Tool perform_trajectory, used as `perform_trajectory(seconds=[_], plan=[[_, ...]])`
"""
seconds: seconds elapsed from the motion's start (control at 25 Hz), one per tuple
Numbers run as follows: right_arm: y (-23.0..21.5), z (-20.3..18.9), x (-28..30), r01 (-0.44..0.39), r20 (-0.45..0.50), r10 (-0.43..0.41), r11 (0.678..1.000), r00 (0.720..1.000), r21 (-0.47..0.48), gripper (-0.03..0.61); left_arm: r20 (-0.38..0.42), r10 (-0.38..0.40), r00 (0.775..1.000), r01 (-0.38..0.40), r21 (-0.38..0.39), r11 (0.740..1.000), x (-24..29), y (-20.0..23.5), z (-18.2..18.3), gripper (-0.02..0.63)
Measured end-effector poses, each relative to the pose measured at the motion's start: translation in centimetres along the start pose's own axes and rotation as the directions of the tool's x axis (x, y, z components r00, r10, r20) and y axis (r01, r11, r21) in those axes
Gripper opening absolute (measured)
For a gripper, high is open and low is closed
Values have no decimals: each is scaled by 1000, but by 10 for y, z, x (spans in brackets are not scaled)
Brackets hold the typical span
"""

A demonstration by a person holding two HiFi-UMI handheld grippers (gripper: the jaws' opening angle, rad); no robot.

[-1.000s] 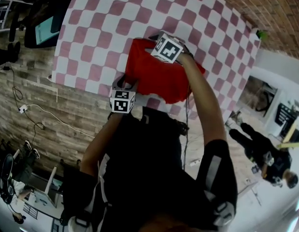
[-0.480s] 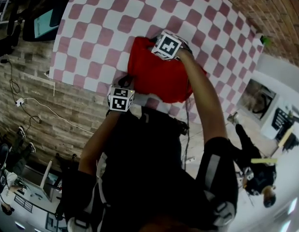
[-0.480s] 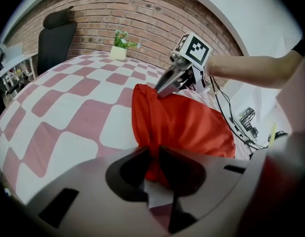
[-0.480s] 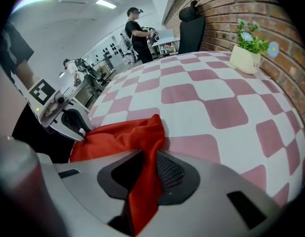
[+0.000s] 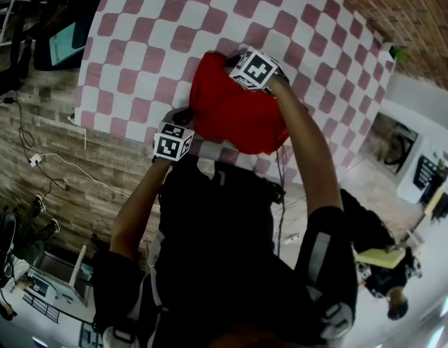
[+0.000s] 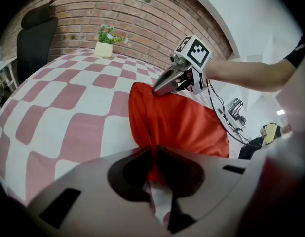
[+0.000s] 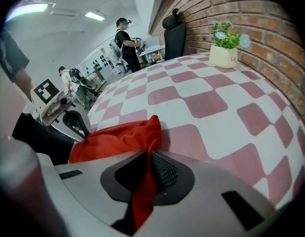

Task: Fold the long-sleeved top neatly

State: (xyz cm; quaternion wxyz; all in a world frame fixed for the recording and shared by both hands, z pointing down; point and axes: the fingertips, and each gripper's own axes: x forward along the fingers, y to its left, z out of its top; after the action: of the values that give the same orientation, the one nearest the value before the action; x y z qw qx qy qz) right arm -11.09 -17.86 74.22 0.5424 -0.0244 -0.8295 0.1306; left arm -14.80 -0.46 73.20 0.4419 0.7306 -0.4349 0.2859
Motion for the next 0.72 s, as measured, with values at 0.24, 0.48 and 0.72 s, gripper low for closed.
perform_trajectory(seconds=[0.24, 0.48, 0.72], plan=[[-31, -19, -22, 62, 63, -73, 983, 995, 172, 27, -52, -57, 997, 65, 182, 981, 8, 16, 42, 44], [-68, -71, -56, 126, 124, -189, 907, 974, 401, 25, -166, -56, 985, 130, 482, 867, 39, 19, 103, 44], [-93, -143, -97, 125, 178, -291, 780, 940, 613, 25, -276, -63, 959, 246, 703, 667, 92, -8, 168, 44]])
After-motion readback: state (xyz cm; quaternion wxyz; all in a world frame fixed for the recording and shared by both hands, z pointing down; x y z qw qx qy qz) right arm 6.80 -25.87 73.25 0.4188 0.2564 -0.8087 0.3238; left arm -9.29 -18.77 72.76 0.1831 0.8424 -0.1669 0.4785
